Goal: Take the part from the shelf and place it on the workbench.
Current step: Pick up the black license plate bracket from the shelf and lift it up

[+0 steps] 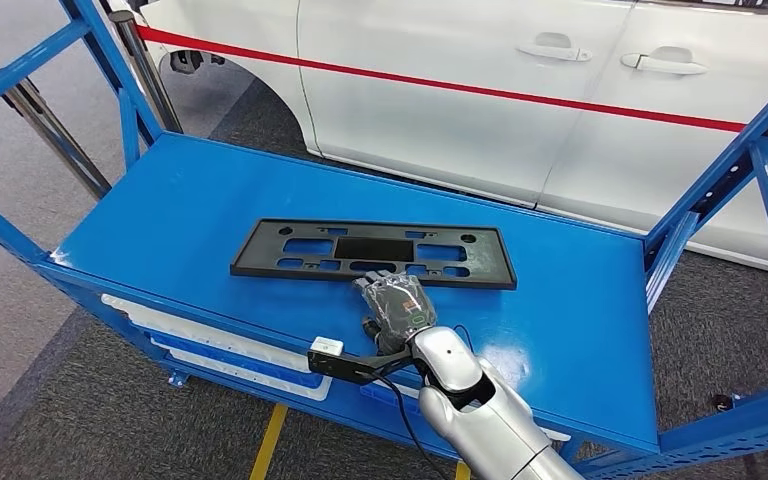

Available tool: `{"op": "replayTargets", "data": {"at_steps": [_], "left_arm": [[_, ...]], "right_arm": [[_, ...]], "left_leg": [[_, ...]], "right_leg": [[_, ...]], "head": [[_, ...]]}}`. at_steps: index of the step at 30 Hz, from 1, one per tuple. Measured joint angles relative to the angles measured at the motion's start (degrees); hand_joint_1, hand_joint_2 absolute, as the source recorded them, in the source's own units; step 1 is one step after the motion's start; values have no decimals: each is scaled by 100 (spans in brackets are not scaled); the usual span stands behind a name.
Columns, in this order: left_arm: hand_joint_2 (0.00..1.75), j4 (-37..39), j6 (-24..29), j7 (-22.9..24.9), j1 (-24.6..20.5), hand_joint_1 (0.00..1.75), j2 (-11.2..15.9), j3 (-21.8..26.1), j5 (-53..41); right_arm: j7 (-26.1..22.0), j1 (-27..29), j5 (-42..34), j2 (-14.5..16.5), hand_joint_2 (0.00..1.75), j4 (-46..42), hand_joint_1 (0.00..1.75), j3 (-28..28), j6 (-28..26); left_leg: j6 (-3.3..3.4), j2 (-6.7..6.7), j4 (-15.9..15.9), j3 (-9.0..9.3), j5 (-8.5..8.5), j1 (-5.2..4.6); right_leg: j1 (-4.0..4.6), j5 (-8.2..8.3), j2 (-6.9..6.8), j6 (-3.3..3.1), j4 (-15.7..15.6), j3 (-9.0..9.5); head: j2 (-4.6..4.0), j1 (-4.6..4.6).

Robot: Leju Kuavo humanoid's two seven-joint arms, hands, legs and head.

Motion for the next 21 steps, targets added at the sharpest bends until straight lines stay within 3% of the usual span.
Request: {"op": "replayTargets", "data": {"at_steps": [13, 17, 19, 21], "left_arm": [[0, 102, 54, 0, -11, 0, 48, -1, 0], [0, 159, 109, 0, -15, 0, 65, 8, 21], [0, 148, 72, -4, -13, 0, 56, 48, 85], [0, 88, -38, -13, -1, 0, 30, 114, 159]], "right_arm": [[-17, -33, -8, 18, 175, 108, 0, 61, -83], [-385, -3, -544, -2, 0, -79, 0, 61, -87], [-769, 69, -1695, -124, 0, -820, 0, 46, 338], [-955, 65, -3059, -372, 0, -2111, 0, -47, 822]], "left_leg": [[0, 0, 0, 0, 0, 0], [0, 0, 0, -1, 0, 0], [0, 0, 2, -8, 1, 0], [2, 0, 3, -22, 2, 0]], "right_leg": [[0, 0, 0, 0, 0, 0], [0, 0, 1, 0, 0, -4], [-1, 1, 0, 0, 0, -13], [-4, 1, -2, 0, 0, -26]], "head": [[0, 0], [0, 1], [0, 1], [0, 1]]}}
